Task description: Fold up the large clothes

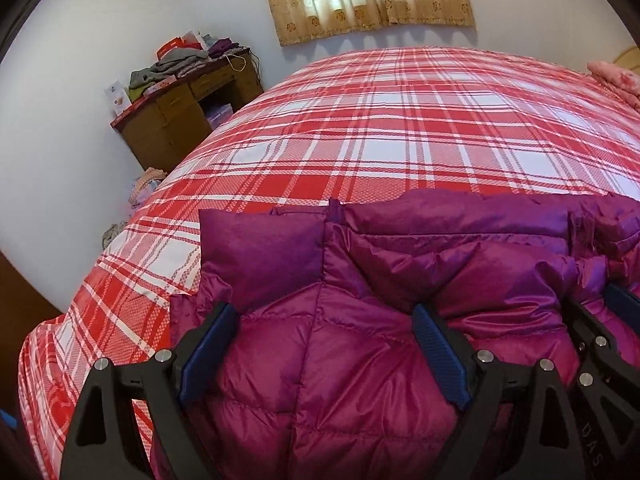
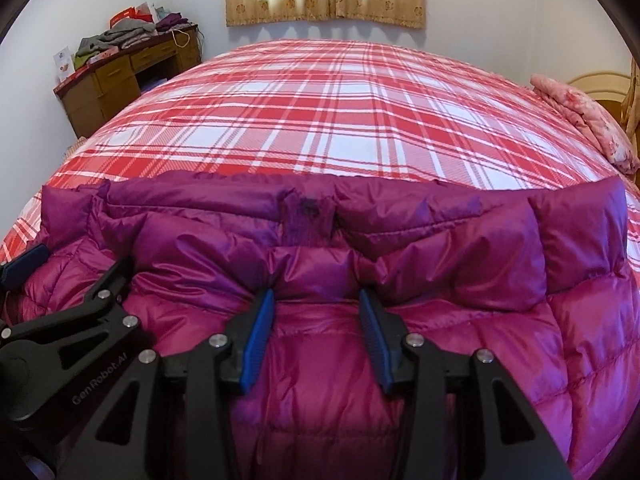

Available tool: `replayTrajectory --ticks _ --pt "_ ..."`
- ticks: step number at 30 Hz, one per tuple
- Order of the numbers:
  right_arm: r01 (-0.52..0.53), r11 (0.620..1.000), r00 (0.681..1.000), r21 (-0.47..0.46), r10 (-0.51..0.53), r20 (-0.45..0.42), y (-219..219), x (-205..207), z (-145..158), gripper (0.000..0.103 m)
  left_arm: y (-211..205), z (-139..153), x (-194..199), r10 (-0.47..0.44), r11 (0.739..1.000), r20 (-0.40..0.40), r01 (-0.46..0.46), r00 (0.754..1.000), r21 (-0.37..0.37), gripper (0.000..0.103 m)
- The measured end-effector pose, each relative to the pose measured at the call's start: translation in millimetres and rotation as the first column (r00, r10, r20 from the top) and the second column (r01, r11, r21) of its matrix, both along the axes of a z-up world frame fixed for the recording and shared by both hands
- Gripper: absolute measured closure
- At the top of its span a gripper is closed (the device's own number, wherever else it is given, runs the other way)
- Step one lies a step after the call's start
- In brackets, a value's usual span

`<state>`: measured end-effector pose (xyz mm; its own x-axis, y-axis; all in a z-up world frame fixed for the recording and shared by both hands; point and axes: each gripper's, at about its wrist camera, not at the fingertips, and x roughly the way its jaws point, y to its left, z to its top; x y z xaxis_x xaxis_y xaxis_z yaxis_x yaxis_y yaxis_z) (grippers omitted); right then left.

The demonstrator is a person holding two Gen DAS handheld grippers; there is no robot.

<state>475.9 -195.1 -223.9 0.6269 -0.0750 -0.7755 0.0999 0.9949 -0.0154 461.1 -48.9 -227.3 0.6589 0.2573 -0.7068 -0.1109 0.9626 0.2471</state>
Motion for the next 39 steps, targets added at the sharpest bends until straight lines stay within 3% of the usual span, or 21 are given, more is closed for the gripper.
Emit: replayTrajectory --ticks 30,32,34,36,39 --pt "-0.015 0.999 1.000 -0.049 0.014 -0.023 3.8 5.6 -1.9 0.054 1.8 2.6 -1.7 -0.007 1.000 -0.026 0.007 1.000 0.006 0.011" --pt "-0.025 0.999 0.999 -0.025 0.025 -0.029 -0.2 2.1 2.2 0.054 16.0 14.6 -16.4 0.003 0.999 -0.039 -0.005 0.999 -0.052 0.011" --pt "-0.019 0.999 1.000 -0.031 0.019 -0.021 -2.7 -16.3 13.6 0.042 27.3 27.1 -38.0 -0.004 0.994 -0.019 0.002 1.000 -0.105 0.011" --pt "-0.020 0.999 1.000 -0.042 0.020 0.002 -2.4 -41.5 23.6 0.041 36.9 35.4 -67.4 -0.014 0.995 0.018 0.016 1.000 -0.103 0.011" --pt "-0.005 0.995 0.999 -0.103 0.009 0.040 -1.0 -81.0 24.5 0.035 45.6 23.6 -92.5 0.004 0.995 0.021 -0.002 1.000 -0.103 0.011"
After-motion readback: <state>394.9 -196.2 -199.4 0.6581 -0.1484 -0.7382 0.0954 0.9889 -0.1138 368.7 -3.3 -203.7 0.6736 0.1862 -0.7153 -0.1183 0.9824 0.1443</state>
